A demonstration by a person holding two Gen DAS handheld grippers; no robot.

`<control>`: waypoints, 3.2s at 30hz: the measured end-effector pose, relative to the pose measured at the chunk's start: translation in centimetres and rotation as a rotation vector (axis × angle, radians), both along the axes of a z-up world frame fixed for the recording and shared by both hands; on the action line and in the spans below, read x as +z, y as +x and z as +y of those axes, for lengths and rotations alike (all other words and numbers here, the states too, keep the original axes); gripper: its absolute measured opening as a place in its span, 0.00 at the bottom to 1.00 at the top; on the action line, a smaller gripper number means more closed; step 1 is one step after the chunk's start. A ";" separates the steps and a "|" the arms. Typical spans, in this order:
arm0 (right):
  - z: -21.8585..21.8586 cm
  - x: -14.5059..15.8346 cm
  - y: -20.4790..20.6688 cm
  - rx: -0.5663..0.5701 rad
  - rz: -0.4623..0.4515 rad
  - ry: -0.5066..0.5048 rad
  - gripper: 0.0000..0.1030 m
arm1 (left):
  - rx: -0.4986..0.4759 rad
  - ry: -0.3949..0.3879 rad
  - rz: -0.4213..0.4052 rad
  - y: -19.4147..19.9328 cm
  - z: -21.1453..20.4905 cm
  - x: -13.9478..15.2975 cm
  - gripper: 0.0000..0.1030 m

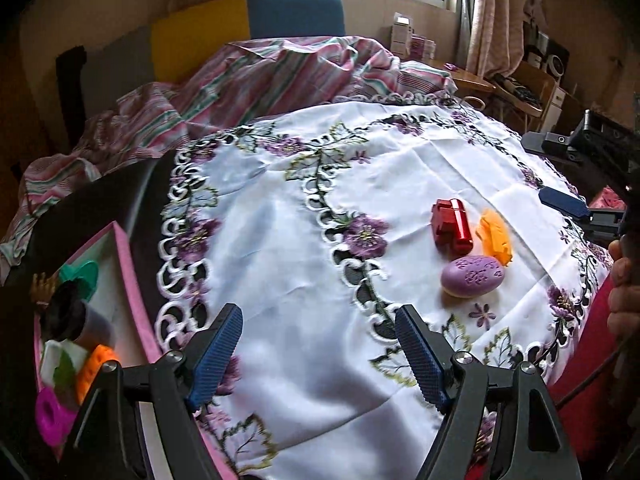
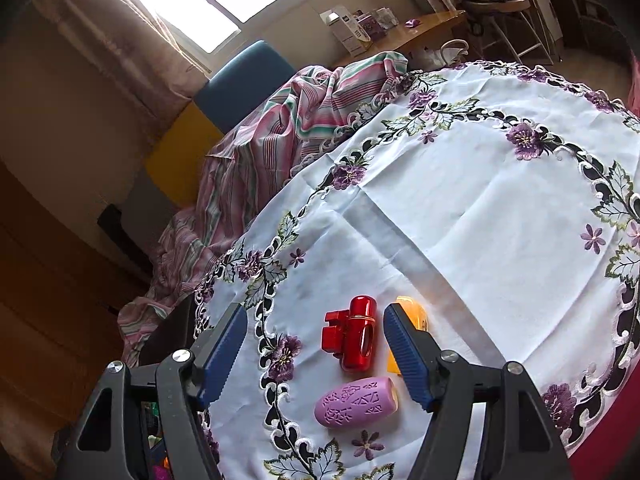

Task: Organize rigid objects
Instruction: 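Lower the left tool onto the lavender egg-shaped toy, then close the left tool on the lavender egg toy and lift it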

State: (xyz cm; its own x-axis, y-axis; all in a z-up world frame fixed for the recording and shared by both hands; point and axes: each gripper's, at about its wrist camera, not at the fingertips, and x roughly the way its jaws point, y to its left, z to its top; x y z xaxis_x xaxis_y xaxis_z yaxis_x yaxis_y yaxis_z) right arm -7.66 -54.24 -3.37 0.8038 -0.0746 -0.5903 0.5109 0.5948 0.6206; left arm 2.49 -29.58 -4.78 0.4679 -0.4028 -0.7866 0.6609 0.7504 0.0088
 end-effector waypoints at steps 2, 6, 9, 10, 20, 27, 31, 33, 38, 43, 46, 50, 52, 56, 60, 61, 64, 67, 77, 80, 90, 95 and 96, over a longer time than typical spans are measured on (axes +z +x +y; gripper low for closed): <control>-0.1 0.0 -0.1 -0.003 -0.006 0.006 0.70 | -0.012 -0.004 0.012 0.0 -0.6 -0.1 0.75; -0.3 0.0 -0.6 -0.028 -0.019 0.011 0.70 | -0.052 -0.014 0.053 0.2 -2.1 -0.4 0.71; -0.6 -0.1 -0.9 -0.040 -0.032 0.031 0.70 | -0.079 -0.037 0.104 0.4 -3.3 -0.6 0.68; -0.7 -0.1 -0.9 -0.046 -0.034 0.035 0.70 | -0.089 -0.042 0.110 0.3 -3.8 -0.6 0.68; -0.6 -0.2 -0.9 -0.030 -0.052 0.049 0.70 | -0.215 -0.030 0.206 -1.5 -9.5 -2.2 0.76; -0.6 -0.2 -0.8 -0.020 -0.058 0.053 0.70 | -0.205 0.009 0.253 -2.1 -13.0 -3.8 0.80; -0.7 -0.3 -0.8 -0.023 -0.064 0.061 0.70 | -0.195 0.013 0.263 -2.1 -14.4 -4.2 0.83; -0.7 -0.4 -0.8 -0.022 -0.066 0.065 0.70 | -0.181 0.021 0.257 -2.0 -14.8 -4.4 0.83; -0.8 -0.4 -0.8 -0.026 -0.068 0.067 0.70 | -0.168 0.023 0.312 -1.1 -15.4 -6.1 0.72; -0.9 -0.4 -1.0 -0.036 -0.065 0.076 0.70 | -0.179 -0.037 0.312 -0.9 -13.8 -6.0 0.72; -1.0 -0.6 -1.0 -0.036 -0.062 0.084 0.70 | -0.167 -0.066 0.287 -0.8 -11.4 -5.3 0.48; -1.0 -0.7 -0.8 -0.037 -0.038 0.082 0.70 | -0.176 -0.054 0.216 -1.0 -9.3 -3.8 0.38; -0.9 -0.7 -0.7 -0.039 -0.030 0.077 0.70 | -0.171 -0.049 0.213 -0.8 -8.5 -4.0 0.38; -0.9 -0.8 -0.7 -0.045 -0.018 0.078 0.70 | -0.138 -0.091 0.307 -0.1 -6.6 -4.8 0.44; -0.8 -0.8 -0.6 -0.043 -0.005 0.071 0.70 | -0.185 -0.097 0.290 -0.5 -6.5 -4.6 0.51; -0.8 -0.8 -0.5 -0.043 -0.004 0.069 0.70 | -0.206 -0.095 0.280 -0.6 -6.6 -4.4 0.56; -0.7 -0.7 -0.5 -0.043 -0.004 0.066 0.70 | -0.285 -0.062 0.237 -0.6 -7.9 -4.0 0.62; -0.8 -0.7 -0.6 -0.045 -0.011 0.075 0.70 | -0.373 -0.018 0.175 -0.7 -9.6 -3.6 0.66; -1.1 -0.9 -0.7 -0.053 -0.012 0.087 0.70 | -0.457 0.074 0.156 0.0 -12.9 -6.6 0.42; -1.0 -0.9 -0.6 -0.050 -0.005 0.087 0.70 | -0.417 0.042 0.165 0.0 -11.8 -6.4 0.42; 0.3 -1.3 2.4 0.101 0.118 0.054 0.55 | -0.259 -0.065 0.176 -0.2 -5.5 -3.6 0.42; 1.5 -2.0 6.9 0.214 0.210 0.032 0.51 | -0.208 -0.121 0.206 -0.3 -2.2 -2.4 0.42; 1.5 -2.3 7.8 0.223 0.232 0.026 0.51 | -0.198 -0.127 0.200 -0.4 -1.6 -2.1 0.43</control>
